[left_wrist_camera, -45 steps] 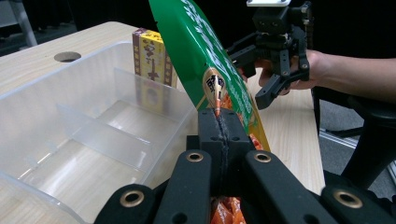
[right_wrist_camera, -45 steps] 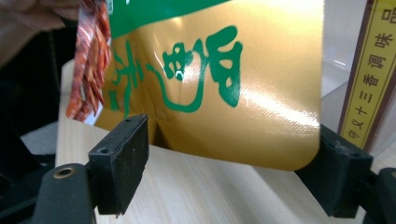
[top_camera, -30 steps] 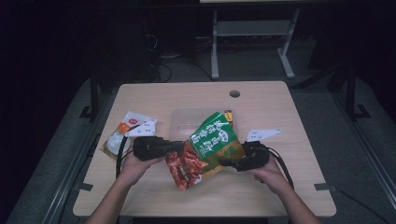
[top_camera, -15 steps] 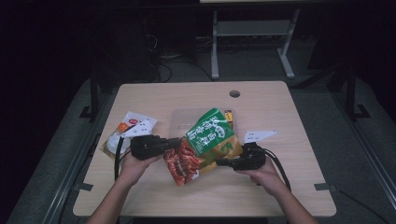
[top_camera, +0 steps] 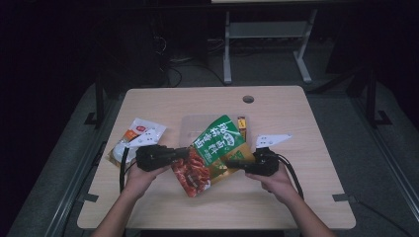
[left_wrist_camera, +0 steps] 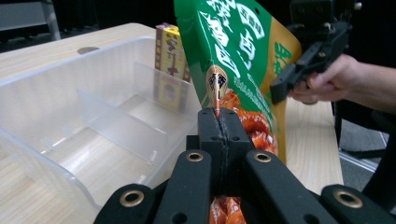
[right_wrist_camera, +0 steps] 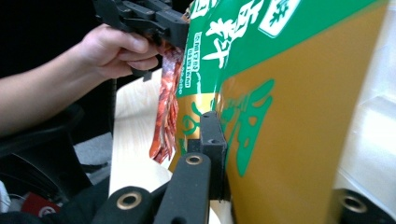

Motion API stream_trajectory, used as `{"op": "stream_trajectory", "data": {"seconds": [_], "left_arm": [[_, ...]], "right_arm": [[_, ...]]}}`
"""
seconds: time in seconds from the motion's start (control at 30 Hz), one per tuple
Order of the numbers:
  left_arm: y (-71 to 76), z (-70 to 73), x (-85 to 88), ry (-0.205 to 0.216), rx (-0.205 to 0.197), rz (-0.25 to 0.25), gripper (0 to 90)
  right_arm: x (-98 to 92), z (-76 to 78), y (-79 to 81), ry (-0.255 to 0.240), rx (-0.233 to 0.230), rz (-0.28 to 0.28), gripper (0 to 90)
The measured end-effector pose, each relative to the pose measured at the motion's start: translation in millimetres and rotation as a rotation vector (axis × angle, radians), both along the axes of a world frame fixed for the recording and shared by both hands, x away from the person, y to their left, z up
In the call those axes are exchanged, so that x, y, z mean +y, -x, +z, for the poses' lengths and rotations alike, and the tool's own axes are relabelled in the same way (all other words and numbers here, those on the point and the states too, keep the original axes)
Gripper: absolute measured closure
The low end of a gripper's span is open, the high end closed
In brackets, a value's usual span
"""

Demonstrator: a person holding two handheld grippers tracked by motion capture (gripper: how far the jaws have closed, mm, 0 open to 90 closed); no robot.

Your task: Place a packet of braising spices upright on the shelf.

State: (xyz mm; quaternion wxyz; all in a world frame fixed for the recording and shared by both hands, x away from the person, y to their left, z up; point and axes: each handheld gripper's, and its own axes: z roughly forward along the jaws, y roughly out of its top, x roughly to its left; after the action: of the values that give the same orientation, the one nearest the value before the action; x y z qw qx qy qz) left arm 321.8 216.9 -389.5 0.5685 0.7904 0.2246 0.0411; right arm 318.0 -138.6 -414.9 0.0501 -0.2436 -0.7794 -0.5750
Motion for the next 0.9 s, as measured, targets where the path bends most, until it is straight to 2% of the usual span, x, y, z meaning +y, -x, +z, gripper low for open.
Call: {"op": "stream_trajectory", "data": {"seconds": [0.2,0.3,0.53,0.73,0.8,0.87,0.9], "left_arm": [[1.0,-6.0,-4.9,-0.04,0.016,-0.016,89.8],[2.1,-8.9,-6.2,-0.083,0.016,-0.032,89.6],[6.7,-14.1,-9.8,-0.152,0.01,-0.049,89.0],[7.7,-13.9,-9.2,-0.168,-0.002,-0.046,85.9],[7.5,-13.8,-7.1,-0.17,-0.003,-0.031,81.2],[7.5,-14.4,-4.3,-0.159,-0.018,0.005,75.6],[6.3,-14.1,-1.0,-0.167,-0.017,0.005,74.2]], "right_arm": [[-3.8,5.6,-0.3,0.058,-0.033,-0.003,89.7],[-3.7,11.4,-2.8,0.096,-0.054,-0.013,89.9],[-1.1,23.3,-6.8,0.15,-0.095,-0.01,90.0],[1.7,37.7,-5.3,0.187,-0.146,0.044,90.0],[1.9,42.7,-4.3,0.196,-0.161,0.066,90.0],[1.6,46.1,-3.2,0.2,-0.167,0.08,90.0],[1.2,47.8,-2.2,0.199,-0.173,0.087,90.0]]}}
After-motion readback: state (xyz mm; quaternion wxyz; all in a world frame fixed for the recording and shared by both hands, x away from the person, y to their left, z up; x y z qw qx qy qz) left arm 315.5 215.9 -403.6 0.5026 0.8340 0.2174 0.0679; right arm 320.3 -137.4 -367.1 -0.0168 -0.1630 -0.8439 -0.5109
